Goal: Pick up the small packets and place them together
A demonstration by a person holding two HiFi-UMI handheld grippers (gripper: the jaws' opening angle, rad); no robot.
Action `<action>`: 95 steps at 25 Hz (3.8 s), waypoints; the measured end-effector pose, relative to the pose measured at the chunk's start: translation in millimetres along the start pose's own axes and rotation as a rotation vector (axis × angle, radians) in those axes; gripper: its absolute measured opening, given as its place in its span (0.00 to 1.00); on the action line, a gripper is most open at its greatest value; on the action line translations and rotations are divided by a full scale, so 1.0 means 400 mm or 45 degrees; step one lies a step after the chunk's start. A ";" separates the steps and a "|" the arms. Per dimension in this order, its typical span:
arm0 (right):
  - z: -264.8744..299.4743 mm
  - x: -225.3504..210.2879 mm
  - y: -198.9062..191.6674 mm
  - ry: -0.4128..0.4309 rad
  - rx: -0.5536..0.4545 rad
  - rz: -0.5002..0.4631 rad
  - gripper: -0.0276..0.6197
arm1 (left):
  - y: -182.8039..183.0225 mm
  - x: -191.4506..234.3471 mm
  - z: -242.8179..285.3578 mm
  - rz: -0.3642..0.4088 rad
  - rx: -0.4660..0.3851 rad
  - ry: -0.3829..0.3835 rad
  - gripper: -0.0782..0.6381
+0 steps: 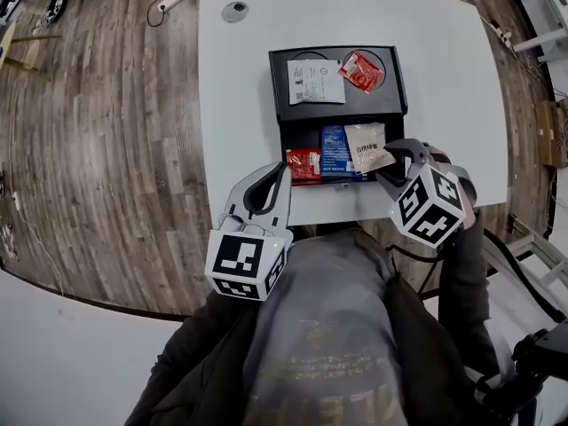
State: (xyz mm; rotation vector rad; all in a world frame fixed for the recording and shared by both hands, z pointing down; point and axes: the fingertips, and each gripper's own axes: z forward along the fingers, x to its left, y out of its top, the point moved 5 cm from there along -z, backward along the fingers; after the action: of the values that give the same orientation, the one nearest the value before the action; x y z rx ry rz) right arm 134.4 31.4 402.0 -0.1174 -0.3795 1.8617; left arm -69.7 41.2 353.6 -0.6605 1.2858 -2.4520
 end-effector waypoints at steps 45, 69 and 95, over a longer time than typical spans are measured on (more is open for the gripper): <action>-0.125 -0.100 0.136 -0.229 -0.280 0.108 0.08 | 0.069 0.006 -0.032 0.014 -0.147 0.085 0.11; 0.004 -0.366 0.138 -0.246 -0.257 0.210 0.13 | 0.030 0.077 0.030 -0.096 0.030 0.238 0.11; -0.190 -0.239 0.194 -0.304 -0.537 0.168 0.21 | 0.044 0.034 -0.022 -0.036 -0.068 0.152 0.11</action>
State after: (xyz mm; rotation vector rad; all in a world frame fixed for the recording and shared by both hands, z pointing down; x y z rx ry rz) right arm 115.0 -64.5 295.3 -0.2103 -0.9486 1.9066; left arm -85.0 31.3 338.2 -0.5562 1.3997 -2.5224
